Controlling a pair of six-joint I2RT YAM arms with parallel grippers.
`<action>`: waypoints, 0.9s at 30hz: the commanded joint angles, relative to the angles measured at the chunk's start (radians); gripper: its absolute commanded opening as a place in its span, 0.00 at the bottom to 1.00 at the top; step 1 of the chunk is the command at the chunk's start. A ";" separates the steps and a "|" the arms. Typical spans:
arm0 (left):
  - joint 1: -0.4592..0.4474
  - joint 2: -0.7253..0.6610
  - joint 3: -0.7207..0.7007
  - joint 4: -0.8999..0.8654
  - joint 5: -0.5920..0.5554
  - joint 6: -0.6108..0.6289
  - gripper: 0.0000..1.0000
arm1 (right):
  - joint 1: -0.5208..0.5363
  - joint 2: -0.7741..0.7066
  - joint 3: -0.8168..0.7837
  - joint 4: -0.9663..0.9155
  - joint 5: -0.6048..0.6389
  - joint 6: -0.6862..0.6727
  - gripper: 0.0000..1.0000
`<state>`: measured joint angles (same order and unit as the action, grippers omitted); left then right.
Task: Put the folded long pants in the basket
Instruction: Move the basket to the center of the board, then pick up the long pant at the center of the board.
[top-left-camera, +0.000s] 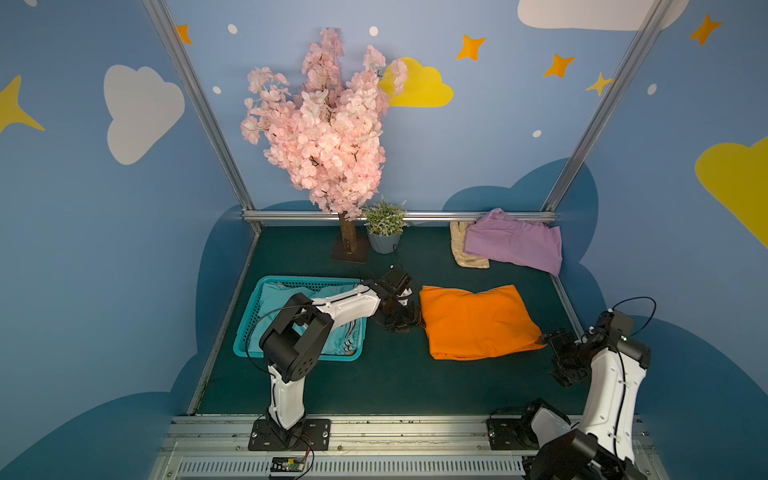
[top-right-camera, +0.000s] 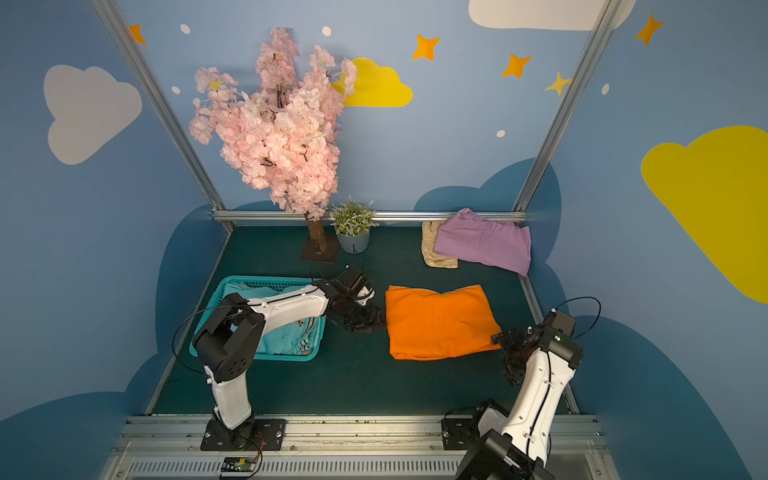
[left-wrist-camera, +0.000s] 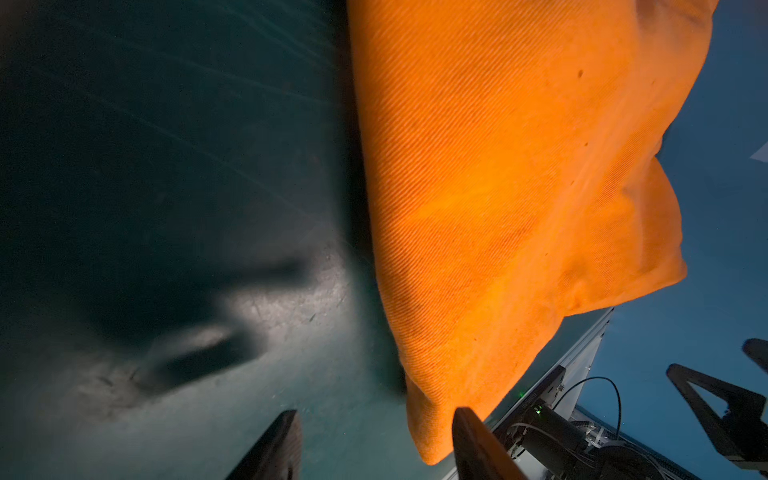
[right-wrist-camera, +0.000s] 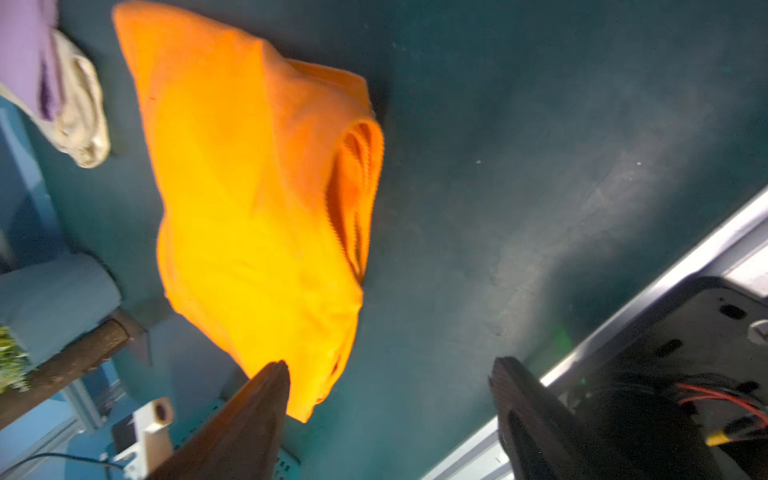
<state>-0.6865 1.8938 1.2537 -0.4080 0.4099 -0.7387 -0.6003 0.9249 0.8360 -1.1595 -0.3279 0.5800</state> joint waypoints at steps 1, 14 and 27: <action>0.003 -0.011 -0.002 0.027 0.023 0.025 0.61 | 0.011 0.007 0.018 0.052 -0.162 0.031 0.71; 0.024 -0.009 0.018 0.036 0.053 0.022 0.61 | 0.082 0.289 -0.068 0.407 -0.282 -0.003 0.36; 0.050 -0.019 0.008 0.010 0.069 0.061 0.61 | 0.054 0.515 -0.218 0.606 -0.117 -0.081 0.31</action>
<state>-0.6411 1.8938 1.2545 -0.3805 0.4603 -0.6991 -0.5358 1.3849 0.6189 -0.6220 -0.5236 0.5419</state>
